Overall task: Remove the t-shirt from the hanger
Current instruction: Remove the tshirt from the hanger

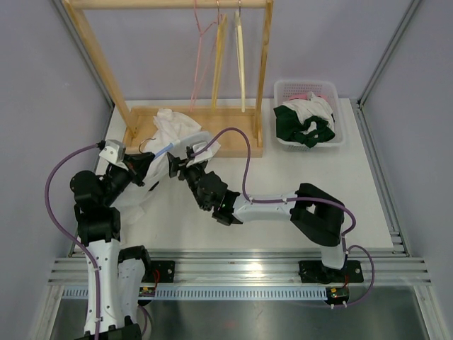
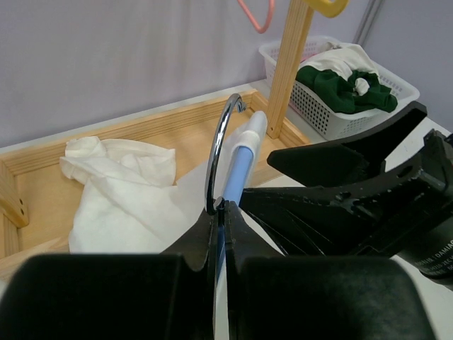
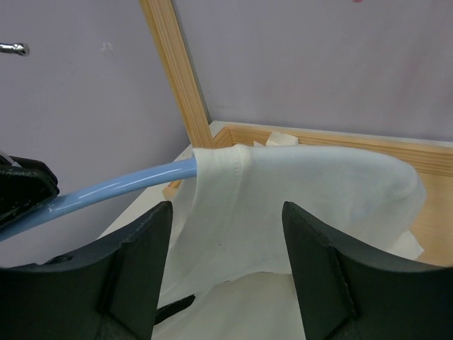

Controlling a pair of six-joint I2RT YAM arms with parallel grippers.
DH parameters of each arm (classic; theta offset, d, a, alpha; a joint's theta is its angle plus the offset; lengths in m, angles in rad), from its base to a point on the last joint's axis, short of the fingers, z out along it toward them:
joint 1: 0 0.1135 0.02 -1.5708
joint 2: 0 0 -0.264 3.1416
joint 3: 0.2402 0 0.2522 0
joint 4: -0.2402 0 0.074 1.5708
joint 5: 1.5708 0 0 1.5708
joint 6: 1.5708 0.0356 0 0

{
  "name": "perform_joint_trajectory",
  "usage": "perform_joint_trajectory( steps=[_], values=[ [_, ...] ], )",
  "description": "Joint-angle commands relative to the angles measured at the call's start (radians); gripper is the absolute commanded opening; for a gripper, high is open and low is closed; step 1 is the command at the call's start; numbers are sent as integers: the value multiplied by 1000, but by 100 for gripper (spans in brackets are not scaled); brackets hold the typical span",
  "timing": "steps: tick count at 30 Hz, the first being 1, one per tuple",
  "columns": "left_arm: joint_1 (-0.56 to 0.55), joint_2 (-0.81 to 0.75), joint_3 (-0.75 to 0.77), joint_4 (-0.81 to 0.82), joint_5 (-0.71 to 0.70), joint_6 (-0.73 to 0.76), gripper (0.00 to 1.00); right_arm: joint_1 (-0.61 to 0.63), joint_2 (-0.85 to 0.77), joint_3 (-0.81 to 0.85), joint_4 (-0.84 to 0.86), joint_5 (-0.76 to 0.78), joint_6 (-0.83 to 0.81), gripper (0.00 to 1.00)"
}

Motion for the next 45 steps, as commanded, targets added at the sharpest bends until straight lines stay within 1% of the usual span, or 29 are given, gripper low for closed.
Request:
perform_joint_trajectory(
  steps=[1, 3, 4, 6, 7, 8, 10, 11, 12, 13, 21, 27, 35, 43, 45],
  values=[
    [2, -19, 17, 81, 78, 0, 0, -5, 18, 50, 7, 44, -16, 69],
    [2, -19, 21, 81, 82, 1, 0, -8, 20, 62, -22, 51, -3, 62],
    [3, -19, 23, 81, 81, 4, 0, -11, 18, 67, -32, 52, -1, 55],
    [2, -19, 23, 55, 84, 7, 0, -18, 17, 66, -45, 52, -1, 46],
    [3, -19, 25, 55, 85, 7, 0, -27, 10, 63, -48, 56, 28, 41],
    [3, -19, 23, 55, 89, 7, 0, -34, 4, 52, -55, 53, 46, 28],
    [2, -19, 26, 55, 89, 7, 0, -52, -26, 33, -70, 47, 69, 15],
    [3, -19, 23, 55, 89, 9, 0, -58, -39, 0, -64, 39, 83, 2],
    [3, -19, 23, 53, 87, 9, 0, -63, -52, -19, -50, 38, 88, 0],
    [2, -19, 25, 55, 89, 10, 0, -67, -80, -49, -44, 38, 93, 0],
    [2, -22, 17, 66, 131, 18, 0, -97, -181, -135, -50, 44, 88, 0],
    [0, -19, 18, 60, 217, 41, 0, -97, -273, -213, -53, 45, 63, 0],
    [-1, -19, 23, 44, 303, 64, 0, -100, -371, -240, -166, 39, 54, 0],
    [-14, -18, 15, 37, 426, 99, 0, -101, -436, -270, -196, 62, 42, 0],
    [-17, -16, 12, 34, 450, 133, 0, -101, -451, -269, -205, 59, 42, 0]
  ],
)
